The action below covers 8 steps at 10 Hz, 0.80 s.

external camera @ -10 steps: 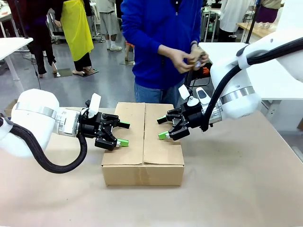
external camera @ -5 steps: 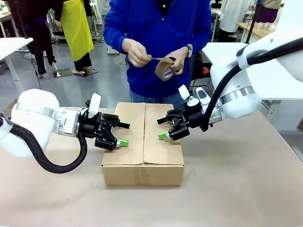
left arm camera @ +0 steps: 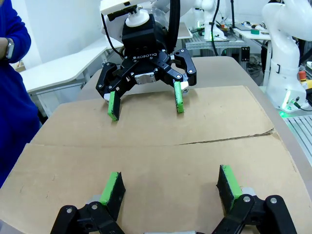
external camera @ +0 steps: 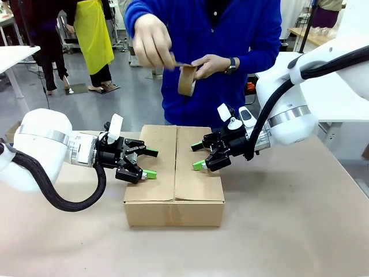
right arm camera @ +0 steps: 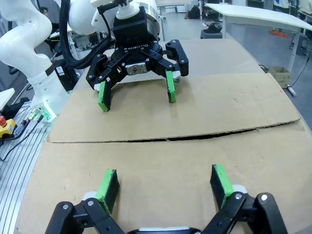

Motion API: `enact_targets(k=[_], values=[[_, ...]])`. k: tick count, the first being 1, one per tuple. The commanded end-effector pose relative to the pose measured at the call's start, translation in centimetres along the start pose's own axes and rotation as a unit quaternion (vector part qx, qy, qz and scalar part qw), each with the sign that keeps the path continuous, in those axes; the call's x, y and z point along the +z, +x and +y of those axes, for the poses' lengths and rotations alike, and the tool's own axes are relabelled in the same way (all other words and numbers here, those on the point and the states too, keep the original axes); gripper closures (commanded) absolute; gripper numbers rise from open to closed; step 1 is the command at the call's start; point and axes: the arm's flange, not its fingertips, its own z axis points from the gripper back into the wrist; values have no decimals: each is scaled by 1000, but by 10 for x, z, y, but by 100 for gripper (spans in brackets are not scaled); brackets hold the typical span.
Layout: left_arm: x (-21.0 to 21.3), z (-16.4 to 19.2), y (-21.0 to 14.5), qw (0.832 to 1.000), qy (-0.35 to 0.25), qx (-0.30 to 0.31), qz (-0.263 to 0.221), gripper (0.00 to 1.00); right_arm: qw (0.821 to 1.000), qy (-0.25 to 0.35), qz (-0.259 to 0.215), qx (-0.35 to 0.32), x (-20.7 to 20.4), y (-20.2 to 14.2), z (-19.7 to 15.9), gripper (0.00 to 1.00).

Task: Pack the gift set into the box.
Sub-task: Press and hold the closed box until the human finishes sealing it.

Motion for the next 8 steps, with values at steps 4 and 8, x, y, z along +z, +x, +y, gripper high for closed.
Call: enact_targets(k=[4,8], values=[[-1,-1,-1,1000,-2,-5,1,0,1000,0,3,-1,-2,-2,2,0],[-1,-1,-1,1000,-2,-5,1,0,1000,0,3,-1,-2,-2,2,0]])
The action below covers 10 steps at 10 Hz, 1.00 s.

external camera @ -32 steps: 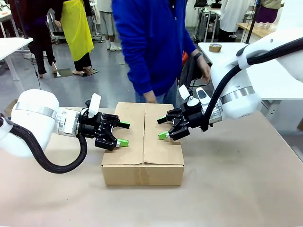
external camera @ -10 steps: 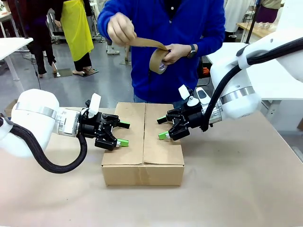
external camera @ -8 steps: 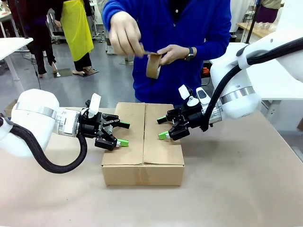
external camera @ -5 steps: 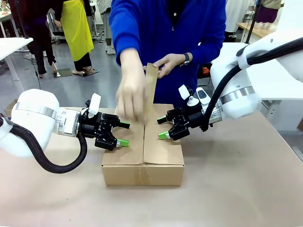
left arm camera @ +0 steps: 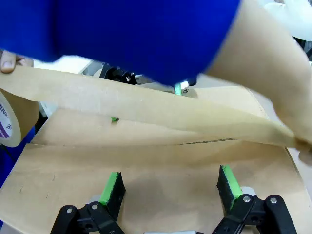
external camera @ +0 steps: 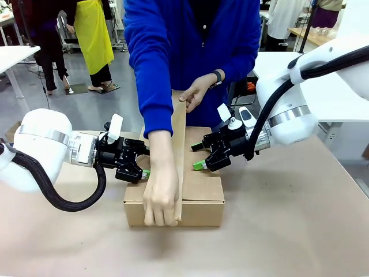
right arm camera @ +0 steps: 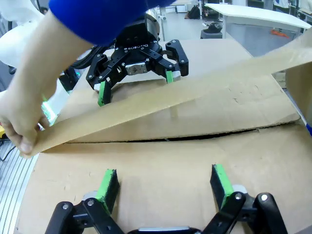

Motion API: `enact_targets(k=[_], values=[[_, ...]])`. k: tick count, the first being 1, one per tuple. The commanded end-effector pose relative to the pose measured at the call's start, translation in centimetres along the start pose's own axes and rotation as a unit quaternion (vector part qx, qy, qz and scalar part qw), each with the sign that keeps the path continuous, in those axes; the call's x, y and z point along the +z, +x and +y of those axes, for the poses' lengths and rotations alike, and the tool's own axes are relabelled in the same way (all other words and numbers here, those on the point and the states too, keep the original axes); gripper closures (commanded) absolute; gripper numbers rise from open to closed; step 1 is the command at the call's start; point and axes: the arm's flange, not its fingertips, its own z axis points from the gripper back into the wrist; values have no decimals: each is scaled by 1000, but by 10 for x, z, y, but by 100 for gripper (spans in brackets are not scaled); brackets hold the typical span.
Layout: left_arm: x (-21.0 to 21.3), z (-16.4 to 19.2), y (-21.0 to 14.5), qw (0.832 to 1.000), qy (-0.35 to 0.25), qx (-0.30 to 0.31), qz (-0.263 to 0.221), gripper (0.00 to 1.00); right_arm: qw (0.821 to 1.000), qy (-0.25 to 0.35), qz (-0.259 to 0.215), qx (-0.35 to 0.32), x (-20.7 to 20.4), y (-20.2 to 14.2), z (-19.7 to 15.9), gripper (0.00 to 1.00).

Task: Pack the gift set into the box.
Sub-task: Press and hold the closed box until the human finishes sealing it.

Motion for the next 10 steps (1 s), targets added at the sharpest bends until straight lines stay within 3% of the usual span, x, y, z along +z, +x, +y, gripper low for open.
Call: enact_targets(k=[1,10], values=[[-1,-1,-1,1000,-2,-5,1,0,1000,0,3,-1,-2,-2,2,0],[-1,-1,-1,1000,-2,-5,1,0,1000,0,3,-1,-2,-2,2,0]])
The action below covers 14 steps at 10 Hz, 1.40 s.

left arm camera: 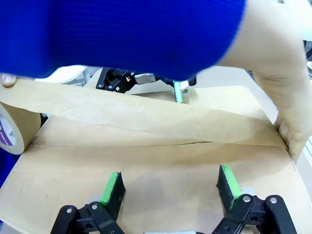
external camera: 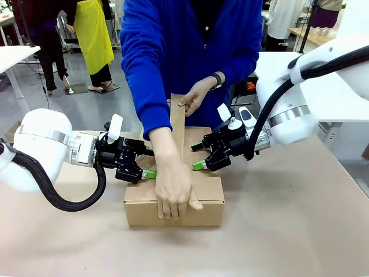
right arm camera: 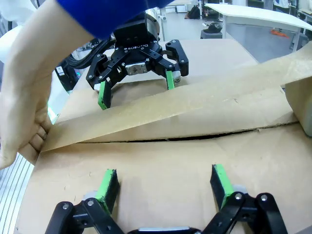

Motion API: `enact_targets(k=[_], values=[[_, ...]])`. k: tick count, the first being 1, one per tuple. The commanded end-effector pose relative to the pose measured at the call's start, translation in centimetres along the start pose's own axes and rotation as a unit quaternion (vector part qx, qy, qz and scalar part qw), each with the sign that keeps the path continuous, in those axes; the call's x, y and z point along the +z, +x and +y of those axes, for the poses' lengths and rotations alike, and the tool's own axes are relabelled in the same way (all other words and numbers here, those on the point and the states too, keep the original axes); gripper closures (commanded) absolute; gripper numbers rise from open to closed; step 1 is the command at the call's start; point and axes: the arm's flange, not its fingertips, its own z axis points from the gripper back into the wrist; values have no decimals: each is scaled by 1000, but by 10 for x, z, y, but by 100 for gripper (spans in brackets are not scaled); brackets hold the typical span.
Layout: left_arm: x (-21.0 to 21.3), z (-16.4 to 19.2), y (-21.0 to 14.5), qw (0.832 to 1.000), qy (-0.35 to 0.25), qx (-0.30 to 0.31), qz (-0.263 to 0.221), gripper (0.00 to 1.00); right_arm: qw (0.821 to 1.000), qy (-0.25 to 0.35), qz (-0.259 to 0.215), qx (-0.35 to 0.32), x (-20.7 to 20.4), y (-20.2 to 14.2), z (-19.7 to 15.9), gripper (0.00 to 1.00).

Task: Pack the gift set into the box.
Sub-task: Press and hold the closed box until the human finishes sealing it.

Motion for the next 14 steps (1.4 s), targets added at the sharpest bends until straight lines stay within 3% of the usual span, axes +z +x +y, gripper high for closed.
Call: enact_targets(k=[1,14], values=[[-1,-1,-1,1000,-2,-5,1,0,1000,0,3,-1,-2,-2,2,0],[-1,-1,-1,1000,-2,-5,1,0,1000,0,3,-1,-2,-2,2,0]])
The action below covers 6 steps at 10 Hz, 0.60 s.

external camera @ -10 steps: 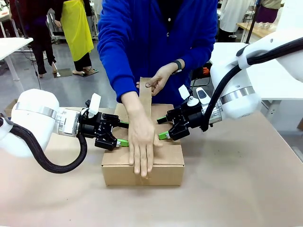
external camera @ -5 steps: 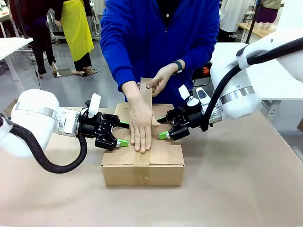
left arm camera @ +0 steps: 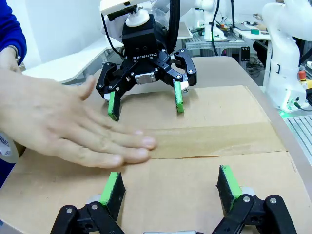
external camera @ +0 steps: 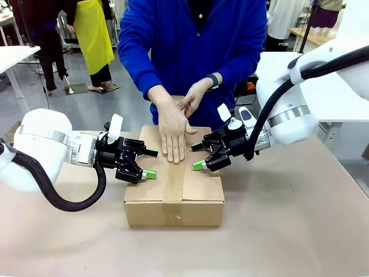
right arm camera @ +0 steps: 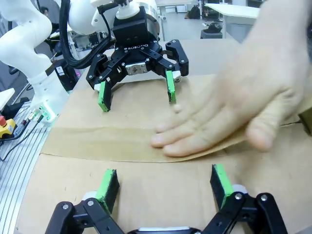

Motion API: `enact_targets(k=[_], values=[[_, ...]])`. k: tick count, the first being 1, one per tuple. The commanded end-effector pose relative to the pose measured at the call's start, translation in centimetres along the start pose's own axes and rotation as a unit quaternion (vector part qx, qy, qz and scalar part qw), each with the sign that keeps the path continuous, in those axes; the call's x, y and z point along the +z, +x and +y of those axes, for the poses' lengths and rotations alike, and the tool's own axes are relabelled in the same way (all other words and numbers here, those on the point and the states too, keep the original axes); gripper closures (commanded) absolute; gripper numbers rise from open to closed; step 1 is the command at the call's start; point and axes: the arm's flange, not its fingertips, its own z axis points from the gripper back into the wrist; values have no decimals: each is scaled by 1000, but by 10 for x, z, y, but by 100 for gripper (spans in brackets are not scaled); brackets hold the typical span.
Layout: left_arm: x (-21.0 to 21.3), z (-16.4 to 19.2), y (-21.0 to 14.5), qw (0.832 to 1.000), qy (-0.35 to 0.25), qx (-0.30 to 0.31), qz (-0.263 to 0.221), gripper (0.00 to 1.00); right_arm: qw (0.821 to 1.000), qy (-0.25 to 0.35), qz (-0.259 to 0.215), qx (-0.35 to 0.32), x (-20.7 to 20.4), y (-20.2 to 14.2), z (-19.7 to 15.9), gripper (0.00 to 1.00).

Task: Pack the gift set into the box.
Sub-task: Press and hold the closed box until the human finishes sealing it.

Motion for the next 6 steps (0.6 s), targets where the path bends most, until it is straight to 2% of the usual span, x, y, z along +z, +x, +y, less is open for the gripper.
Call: enact_targets(k=[1,6], values=[[-1,-1,-1,1000,-2,-5,1,0,1000,0,3,-1,-2,-2,2,0],[-1,-1,-1,1000,-2,-5,1,0,1000,0,3,-1,-2,-2,2,0]])
